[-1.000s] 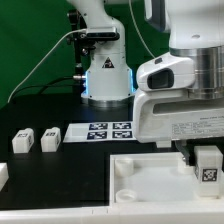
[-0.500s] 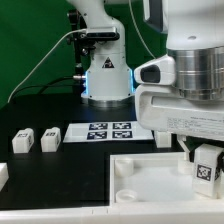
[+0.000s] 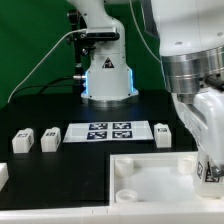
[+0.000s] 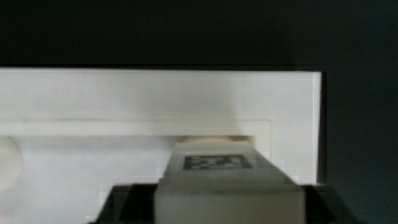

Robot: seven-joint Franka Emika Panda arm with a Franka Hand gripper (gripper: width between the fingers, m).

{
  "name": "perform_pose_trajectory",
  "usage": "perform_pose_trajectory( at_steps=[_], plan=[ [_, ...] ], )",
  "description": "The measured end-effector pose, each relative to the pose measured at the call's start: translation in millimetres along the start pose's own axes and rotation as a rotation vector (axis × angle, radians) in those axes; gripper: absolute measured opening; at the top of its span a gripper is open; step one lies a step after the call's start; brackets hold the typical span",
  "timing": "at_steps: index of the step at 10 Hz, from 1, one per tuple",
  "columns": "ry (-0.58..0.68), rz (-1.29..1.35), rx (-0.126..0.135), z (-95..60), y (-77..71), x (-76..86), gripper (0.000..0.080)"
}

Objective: Assemble one leg

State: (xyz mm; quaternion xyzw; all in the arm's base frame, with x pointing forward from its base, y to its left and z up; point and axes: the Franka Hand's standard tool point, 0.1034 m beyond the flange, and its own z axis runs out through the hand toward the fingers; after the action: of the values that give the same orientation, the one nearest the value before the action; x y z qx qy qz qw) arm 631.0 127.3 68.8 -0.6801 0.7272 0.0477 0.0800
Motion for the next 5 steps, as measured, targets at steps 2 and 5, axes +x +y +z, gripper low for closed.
perform_pose_trajectory(
  at_steps=[2, 5],
  plan=[
    [0.000, -0.067, -0.001, 0.3, 0.3, -0.1, 0.0375],
    [0.004, -0.495, -0.007, -0.4, -0.3, 5.6, 0.0630]
  ],
)
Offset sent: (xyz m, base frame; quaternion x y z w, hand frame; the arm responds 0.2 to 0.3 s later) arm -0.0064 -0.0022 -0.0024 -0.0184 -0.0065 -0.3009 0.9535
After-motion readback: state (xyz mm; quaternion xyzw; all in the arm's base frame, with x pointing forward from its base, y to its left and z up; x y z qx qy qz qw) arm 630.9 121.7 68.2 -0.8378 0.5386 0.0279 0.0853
